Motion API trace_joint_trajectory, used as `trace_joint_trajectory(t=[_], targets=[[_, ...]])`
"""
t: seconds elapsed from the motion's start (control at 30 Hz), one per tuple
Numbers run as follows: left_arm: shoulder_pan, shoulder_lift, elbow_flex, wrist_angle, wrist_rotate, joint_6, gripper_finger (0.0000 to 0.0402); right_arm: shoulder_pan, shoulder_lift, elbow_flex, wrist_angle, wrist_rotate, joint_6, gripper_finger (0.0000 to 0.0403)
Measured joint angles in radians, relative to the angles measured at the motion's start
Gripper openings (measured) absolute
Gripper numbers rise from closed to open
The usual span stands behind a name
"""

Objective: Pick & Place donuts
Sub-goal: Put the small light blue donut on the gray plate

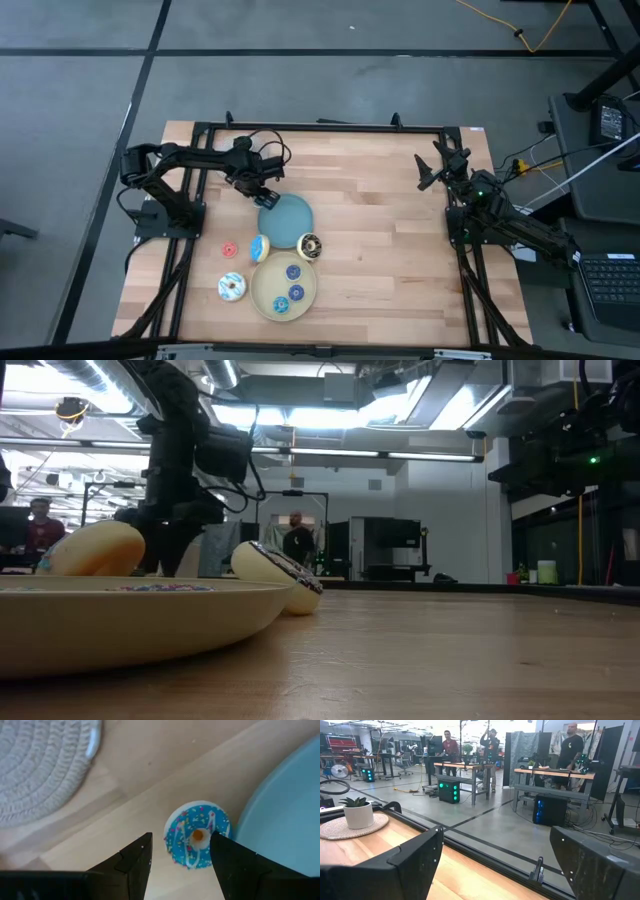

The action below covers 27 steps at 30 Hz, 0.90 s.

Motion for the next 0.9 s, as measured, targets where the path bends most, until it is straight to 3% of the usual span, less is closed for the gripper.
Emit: trace_joint_trajectory(t=[0.43, 0.9], targets=[[0.000, 0.000, -0.040, 0.023, 0.029, -0.001, 0.0170, 0.000, 0.000, 0.000, 0.000, 0.000, 0.000, 0.0365], [0.000, 0.000, -0.042, 0.022, 0.017, 0.000, 0.0093, 0.000, 0.000, 0.000, 0.000, 0.000, 0.000, 0.0365]])
